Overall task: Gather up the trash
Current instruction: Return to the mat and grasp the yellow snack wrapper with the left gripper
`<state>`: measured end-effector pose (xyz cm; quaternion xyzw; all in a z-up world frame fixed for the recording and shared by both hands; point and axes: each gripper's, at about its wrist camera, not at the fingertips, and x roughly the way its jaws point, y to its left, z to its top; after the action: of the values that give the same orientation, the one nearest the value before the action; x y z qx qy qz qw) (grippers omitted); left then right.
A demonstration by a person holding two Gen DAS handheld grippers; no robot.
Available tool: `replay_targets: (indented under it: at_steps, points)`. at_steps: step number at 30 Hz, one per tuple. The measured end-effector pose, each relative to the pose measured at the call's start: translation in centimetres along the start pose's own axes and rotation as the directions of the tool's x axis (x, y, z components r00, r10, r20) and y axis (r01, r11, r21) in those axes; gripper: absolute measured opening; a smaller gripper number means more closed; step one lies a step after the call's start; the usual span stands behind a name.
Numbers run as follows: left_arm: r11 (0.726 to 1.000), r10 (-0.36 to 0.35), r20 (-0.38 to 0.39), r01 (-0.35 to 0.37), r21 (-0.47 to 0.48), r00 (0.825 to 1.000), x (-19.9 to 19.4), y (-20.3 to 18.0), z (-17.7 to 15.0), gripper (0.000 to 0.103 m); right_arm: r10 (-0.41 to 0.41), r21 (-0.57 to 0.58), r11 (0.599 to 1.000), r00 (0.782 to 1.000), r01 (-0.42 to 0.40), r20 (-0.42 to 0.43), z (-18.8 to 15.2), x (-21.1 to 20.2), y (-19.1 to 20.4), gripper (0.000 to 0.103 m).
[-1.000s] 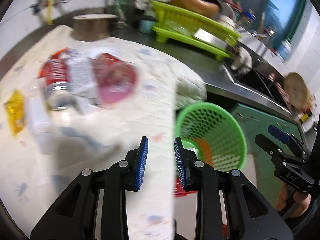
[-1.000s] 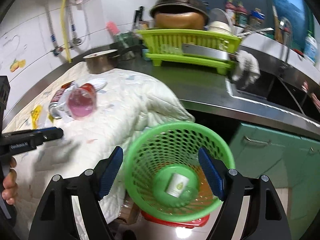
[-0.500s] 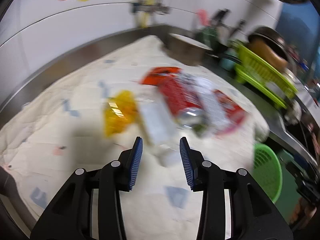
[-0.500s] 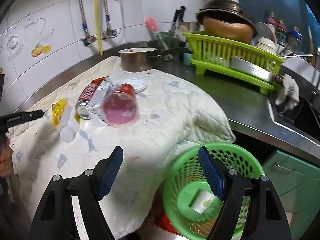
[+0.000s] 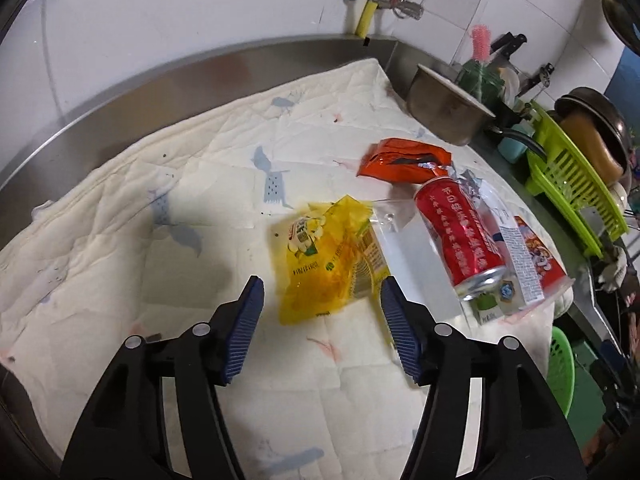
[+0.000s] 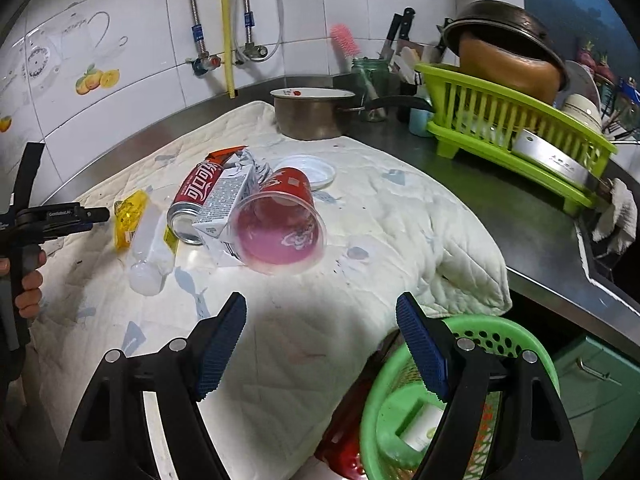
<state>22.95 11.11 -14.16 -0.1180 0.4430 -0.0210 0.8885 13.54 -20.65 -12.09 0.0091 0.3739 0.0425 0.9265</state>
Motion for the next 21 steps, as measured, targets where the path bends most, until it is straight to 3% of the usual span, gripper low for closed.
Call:
replay_targets:
  at_steps: [14, 21]
  points:
    - [0.998, -0.060, -0.046, 0.061, 0.027, 0.997, 4.1, 0.4, 1.5, 0.059, 0.002, -0.049, 0.999, 1.000, -0.003, -0.018, 1.7, 3.7, 0.2, 0.075]
    - [0.996, -0.085, -0.056, 0.087, 0.027, 0.995, 5.0, 0.8, 1.5, 0.033, -0.004, -0.073, 0.997, 1.000, 0.003, -0.013, 2.5, 5.2, -0.1, 0.074]
